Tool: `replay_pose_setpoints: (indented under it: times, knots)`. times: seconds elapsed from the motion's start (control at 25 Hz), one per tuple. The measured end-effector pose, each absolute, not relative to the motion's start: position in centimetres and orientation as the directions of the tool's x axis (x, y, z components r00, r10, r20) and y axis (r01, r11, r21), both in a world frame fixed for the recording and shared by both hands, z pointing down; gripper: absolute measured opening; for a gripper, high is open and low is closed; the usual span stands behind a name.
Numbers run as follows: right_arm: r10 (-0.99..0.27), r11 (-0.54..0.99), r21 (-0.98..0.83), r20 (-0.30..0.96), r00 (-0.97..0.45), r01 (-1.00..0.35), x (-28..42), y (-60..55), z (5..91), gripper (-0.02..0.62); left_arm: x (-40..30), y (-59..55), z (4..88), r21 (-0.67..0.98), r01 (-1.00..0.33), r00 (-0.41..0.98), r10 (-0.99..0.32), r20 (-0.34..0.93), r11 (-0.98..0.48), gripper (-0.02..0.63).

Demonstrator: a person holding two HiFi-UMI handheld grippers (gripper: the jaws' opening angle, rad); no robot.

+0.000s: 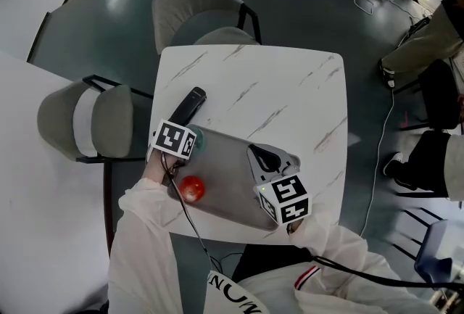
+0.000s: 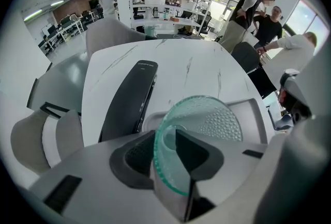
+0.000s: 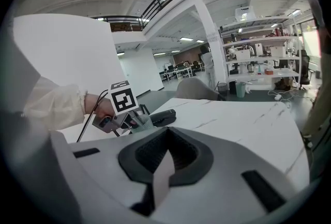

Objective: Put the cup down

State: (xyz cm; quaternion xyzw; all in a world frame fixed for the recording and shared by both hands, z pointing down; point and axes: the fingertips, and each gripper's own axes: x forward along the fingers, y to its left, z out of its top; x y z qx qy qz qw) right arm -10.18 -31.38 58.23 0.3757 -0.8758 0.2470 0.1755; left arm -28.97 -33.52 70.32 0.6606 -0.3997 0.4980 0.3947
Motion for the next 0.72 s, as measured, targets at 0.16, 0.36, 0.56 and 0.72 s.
replay_pose_setpoints:
  times: [0.16, 0.36, 0.56, 0.72]
  knots:
    - [-0.573, 0.596, -0.3, 0.491, -0.656, -0.745, -10.1, -31.4, 58.1, 0.001, -29.1, -33.6, 70.2, 0.116, -0.926, 0.178, -0.143, 0.974, -0.36, 0.137]
    - [-0.569, 0.598, -0.301, 0.494, -0.658, -0.743, -10.2, -30.8, 58.0, 0.001, -29.4, -33.7, 69.9, 0.111, -0.93, 0.175, -0.157, 0.972, -0.351, 0.147]
    - [-0.567, 0.597, -0.302, 0.496, -0.658, -0.743, -10.1, -30.4, 58.3, 0.0, -29.4, -33.6, 69.6, 0.118, -0.931, 0.184, -0.164, 0.969, -0.346, 0.163]
    - [-0.567, 0.598, -0.302, 0.495, -0.658, -0.743, -10.3, -30.1, 57.9, 0.001, -29.3, -33.9, 68.8, 0.111, -0.929, 0.185, -0.184, 0.965, -0.353, 0.163]
